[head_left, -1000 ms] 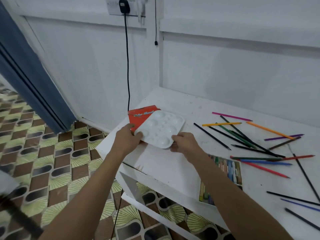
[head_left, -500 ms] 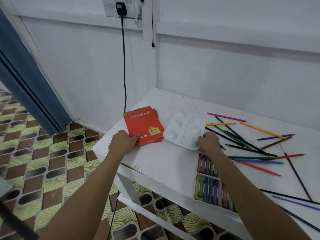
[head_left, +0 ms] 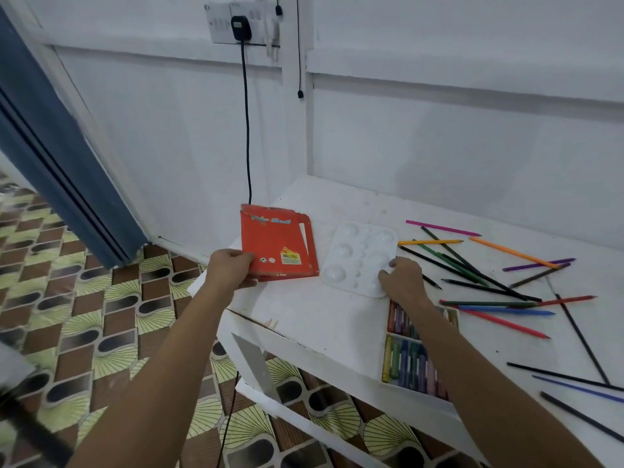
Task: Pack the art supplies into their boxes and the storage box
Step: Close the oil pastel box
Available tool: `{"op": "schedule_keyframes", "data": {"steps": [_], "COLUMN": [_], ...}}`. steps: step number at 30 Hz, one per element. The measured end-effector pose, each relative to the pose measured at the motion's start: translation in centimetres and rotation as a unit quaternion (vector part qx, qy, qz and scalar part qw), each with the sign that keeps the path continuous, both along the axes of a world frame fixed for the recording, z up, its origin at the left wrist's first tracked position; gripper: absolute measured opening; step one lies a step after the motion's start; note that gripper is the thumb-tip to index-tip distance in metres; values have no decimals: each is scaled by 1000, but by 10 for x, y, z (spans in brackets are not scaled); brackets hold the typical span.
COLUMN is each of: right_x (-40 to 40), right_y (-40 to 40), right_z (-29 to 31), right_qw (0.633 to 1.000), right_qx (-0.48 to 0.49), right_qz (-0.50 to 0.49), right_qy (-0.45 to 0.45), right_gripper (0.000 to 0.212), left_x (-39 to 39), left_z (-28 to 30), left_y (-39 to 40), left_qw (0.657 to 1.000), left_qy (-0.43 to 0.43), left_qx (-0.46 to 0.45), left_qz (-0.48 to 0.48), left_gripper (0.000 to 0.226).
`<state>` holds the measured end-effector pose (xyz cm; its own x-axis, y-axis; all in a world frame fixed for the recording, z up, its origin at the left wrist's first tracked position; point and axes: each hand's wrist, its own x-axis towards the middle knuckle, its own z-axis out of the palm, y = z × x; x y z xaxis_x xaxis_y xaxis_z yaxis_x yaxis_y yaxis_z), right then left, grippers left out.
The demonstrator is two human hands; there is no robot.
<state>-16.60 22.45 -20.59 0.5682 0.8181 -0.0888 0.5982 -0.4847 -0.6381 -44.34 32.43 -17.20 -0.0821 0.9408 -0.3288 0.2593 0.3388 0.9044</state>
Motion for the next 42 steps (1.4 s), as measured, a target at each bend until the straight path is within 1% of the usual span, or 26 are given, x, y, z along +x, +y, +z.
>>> {"op": "schedule_keyframes", "data": {"steps": [2, 5, 8, 10, 12, 13, 15, 17, 19, 21, 22, 23, 25, 26, 27, 28, 29, 30, 31, 32, 33, 34, 35, 37, 39, 42], "right_x": [-1, -5, -12, -16, -17, -15, -4, 14, 35, 55, 64, 71, 85, 91, 94, 97, 100, 102, 104, 105, 105, 105, 104, 104, 106, 118], "right_y": [0, 2, 6, 6, 4, 2, -5, -16, -31, -48, -57, -67, -84, -91, -97, -103, -109, -114, -120, -125, -131, -136, -139, -145, -149, -155], "right_z": [-1, 2, 14, 30, 48, 57, 68, 75, 77, 77, 74, 73, 68, 65, 63, 61, 59, 57, 53, 48, 42, 36, 31, 25, 25, 27], "right_qw": [1000, 999, 995, 986, 957, 935, 891, 849, 822, 830, 844, 865, 913, 924, 927, 924, 916, 904, 891, 878, 870, 868, 869, 878, 899, 945], "right_qx": [3, 40, 84, 100, 117, 121, 134, 173, 238, 318, 352, 373, 379, 376, 375, 378, 384, 386, 378, 363, 344, 328, 318, 296, 260, 158], "right_qz": [18, 15, 23, 31, 32, 30, 31, 54, 51, 26, 14, 7, 12, 21, 29, 34, 46, 70, 99, 122, 138, 144, 147, 160, 173, 176], "right_qy": [-20, 2, 48, 127, 264, 332, 433, 496, 514, 458, 405, 336, 153, 71, 5, -53, -109, -169, -232, -287, -325, -344, -349, -340, -306, -227], "right_gripper": [29, 35, 39, 44, 58, 67, 84, 82, 65, 47, 41, 35, 24, 19, 18, 18, 18, 15, 13, 15, 20, 25, 30, 39, 57, 103], "left_x": [-1, 4, 22, 41, 62, 73, 95, 114, 129, 141, 146, 152, 162, 168, 172, 178, 184, 189, 194, 200, 205, 211, 215, 221, 223, 221], "left_z": [8, 24, 38, 44, 44, 43, 40, 38, 37, 36, 35, 33, 27, 25, 26, 27, 30, 31, 33, 34, 35, 35, 34, 31, 27, 25], "left_y": [0, -4, -17, -29, -40, -46, -58, -69, -74, -74, -72, -71, -72, -76, -80, -85, -90, -94, -99, -102, -107, -112, -116, -119, -118, -115], "left_qw": [998, 992, 987, 982, 971, 960, 932, 914, 903, 900, 903, 910, 934, 947, 951, 938, 913, 886, 865, 854, 852, 863, 882, 909, 911, 904], "left_qy": [-53, -95, -96, -79, -36, -5, 35, 36, 9, -35, -43, -42, -41, -75, -142, -221, -294, -348, -385, -402, -404, -382, -344, -280, -262, -250], "left_qx": [27, 75, 131, 173, 230, 266, 325, 347, 345, 316, 293, 268, 195, 135, 57, -26, -95, -142, -168, -174, -165, -139, -108, -68, -70, -89], "left_qz": [26, 31, 9, -18, -62, -93, -154, -204, -257, -300, -311, -313, -295, -282, -270, -265, -266, -270, -275, -282, -291, -301, -304, -301, -311, -337], "left_gripper": [18, 24, 20, 15, 15, 16, 22, 21, 15, 14, 15, 16, 22, 28, 36, 45, 54, 61, 65, 65, 58, 46, 34, 25, 23, 25]}}
